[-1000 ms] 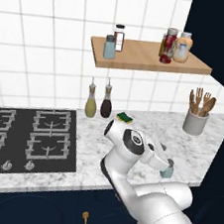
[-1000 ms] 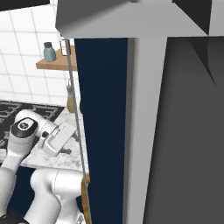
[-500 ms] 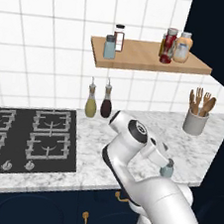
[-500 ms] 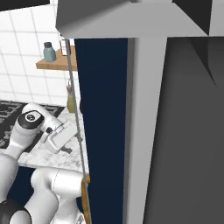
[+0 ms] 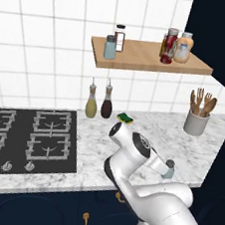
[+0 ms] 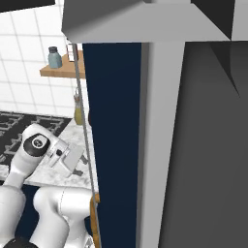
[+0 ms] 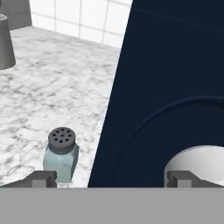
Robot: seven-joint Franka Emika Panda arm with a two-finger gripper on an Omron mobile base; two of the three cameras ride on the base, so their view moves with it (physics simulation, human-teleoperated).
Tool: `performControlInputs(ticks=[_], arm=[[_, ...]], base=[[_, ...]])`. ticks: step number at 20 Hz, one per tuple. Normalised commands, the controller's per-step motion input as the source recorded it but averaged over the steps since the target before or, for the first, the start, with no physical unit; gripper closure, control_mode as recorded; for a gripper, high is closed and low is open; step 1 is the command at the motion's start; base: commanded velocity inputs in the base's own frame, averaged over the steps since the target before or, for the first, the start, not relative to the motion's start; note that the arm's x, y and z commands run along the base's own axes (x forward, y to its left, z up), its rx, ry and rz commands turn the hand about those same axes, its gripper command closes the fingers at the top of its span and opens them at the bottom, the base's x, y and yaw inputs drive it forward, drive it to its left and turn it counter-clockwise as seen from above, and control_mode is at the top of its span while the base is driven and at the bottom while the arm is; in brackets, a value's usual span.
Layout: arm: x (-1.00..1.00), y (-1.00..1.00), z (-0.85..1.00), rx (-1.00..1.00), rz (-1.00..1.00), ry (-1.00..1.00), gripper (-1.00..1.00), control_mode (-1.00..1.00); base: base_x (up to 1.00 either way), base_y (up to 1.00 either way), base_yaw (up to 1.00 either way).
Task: Put the shaker and condiment bottle from the counter next to their counterparts in the cabinet.
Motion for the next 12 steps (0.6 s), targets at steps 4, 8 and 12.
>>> performControlInputs(ticks=[4, 8, 12], arm=[[0.0, 0.0, -0.06, 0.01, 0.05, 0.0, -1.0, -1.0], [0.38, -0.01, -0.4, 0.14, 0.24, 0.0, -1.0, -1.0], [0.11, -0.01, -0.04, 0.01, 0.04, 0.0, -1.0, -1.0]], base=[[0.0, 0.0, 0.0], [0.0, 0.0, 0.0], [0.0, 0.0, 0.0]])
